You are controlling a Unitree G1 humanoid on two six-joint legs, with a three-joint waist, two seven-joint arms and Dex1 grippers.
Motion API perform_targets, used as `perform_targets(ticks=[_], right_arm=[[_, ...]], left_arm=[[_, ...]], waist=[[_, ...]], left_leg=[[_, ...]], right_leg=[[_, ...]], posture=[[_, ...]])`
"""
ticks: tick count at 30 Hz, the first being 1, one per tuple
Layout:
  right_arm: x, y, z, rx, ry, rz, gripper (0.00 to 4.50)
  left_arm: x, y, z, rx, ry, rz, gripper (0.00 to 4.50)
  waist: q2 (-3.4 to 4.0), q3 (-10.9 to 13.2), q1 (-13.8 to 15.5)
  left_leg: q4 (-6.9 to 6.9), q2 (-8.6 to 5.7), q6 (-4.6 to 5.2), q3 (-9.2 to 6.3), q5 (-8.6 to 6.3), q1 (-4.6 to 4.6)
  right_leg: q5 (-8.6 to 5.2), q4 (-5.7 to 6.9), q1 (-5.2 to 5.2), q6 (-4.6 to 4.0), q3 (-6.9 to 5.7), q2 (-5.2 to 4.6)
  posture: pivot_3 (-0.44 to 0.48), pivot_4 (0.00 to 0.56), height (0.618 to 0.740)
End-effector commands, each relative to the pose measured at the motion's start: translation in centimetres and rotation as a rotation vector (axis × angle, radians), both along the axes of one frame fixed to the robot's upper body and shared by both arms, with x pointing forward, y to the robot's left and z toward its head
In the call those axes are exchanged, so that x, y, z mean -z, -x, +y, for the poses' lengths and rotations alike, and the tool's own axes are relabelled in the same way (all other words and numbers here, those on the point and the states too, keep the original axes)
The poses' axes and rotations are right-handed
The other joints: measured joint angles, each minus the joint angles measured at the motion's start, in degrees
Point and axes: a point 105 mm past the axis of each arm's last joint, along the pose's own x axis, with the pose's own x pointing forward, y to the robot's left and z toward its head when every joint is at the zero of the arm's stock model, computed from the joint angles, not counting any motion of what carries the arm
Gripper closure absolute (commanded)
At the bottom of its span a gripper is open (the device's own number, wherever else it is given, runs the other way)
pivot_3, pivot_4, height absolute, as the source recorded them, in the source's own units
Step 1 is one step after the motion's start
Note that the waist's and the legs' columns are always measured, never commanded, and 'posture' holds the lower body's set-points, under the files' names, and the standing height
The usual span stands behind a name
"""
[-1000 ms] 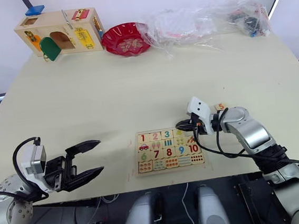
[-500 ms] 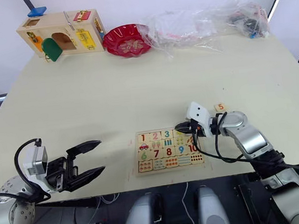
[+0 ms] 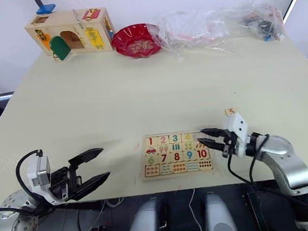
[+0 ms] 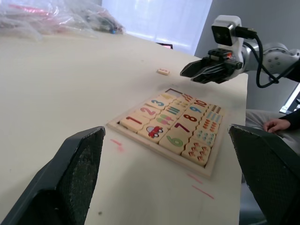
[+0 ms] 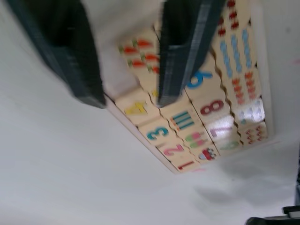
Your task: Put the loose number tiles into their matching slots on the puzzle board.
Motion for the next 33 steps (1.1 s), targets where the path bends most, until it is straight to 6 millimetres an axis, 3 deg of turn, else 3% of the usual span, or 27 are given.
perform_targets(ticks=[1, 3, 4, 12, 21, 30, 33], right_arm=[[-1.5, 1.0, -2.8, 0.067, 0.02, -0.071, 1.15], [-1.4, 1.6, -3.9, 0.097, 0.028, -0.062, 0.11], [-1.4, 1.9, -4.6, 0.116, 0.032, -0.056, 0.04], [-1.2, 3.6, -9.4, 0.263, 0.09, -0.028, 0.04], [-0.8, 4.1, -10.3, 0.298, 0.102, -0.001, 0.04], [-3.5, -0.2, -9.6, 0.18, 0.219, 0.029, 0.04], [-5.1, -2.5, -9.3, 0.034, 0.314, 0.009, 0.04]], left_arm=[[-0.6, 0.1, 1.0, -0.054, -0.005, -0.039, 0.0], [-0.4, 0.2, 1.3, -0.068, -0.007, -0.033, 0.0], [-0.3, 0.3, 1.5, -0.076, -0.008, -0.029, 0.0], [0.4, 1.0, 2.8, -0.146, -0.017, -0.009, 0.0], [0.6, 1.0, 2.6, -0.153, -0.016, -0.004, 0.0], [-1.0, 0.5, 1.3, -0.066, -0.017, -0.043, 0.0], [-2.1, 0.6, 0.5, 0.02, -0.009, -0.057, 0.0]], waist=[[0.0, 0.0, 0.09], [0.0, 0.0, 0.12], [0.0, 0.0, 0.13], [0.03, 0.01, 0.13], [0.04, 0.01, 0.2], [0.16, 0.09, -0.02], [0.32, 0.25, 0.0]], left_leg=[[0.01, 0.0, 0.0, -0.05, 0.0, 0.02], [0.01, 0.0, -0.01, -0.21, 0.0, 0.07], [0.01, 0.0, -0.01, -0.3, 0.0, 0.09], [-0.03, 0.03, -0.02, -0.75, -0.01, 0.22], [-0.03, 0.05, -0.03, -0.8, -0.01, 0.35], [-0.05, 0.04, -0.03, -0.73, -0.01, 0.46], [-0.17, -0.01, -0.02, -0.73, -0.01, 0.44]], right_leg=[[0.0, -0.02, 0.06, 0.0, -0.05, 0.0], [-0.01, -0.09, 0.16, -0.01, -0.22, -0.02], [-0.04, -0.11, 0.19, -0.05, -0.3, -0.02], [-0.22, -0.1, 0.5, -0.3, -0.76, -0.04], [-0.28, -0.1, 0.52, -0.15, -0.66, -0.26], [-0.24, -0.09, 0.52, -0.17, -0.64, -0.32], [-0.21, -0.14, 0.5, -0.28, -0.65, -0.29]], posture=[[0.0, 0.15, 0.74], [0.0, 0.15, 0.74], [0.0, 0.15, 0.74], [0.0, 0.15, 0.74], [0.0, 0.15, 0.74], [0.0, 0.15, 0.74], [0.0, 0.15, 0.74]])
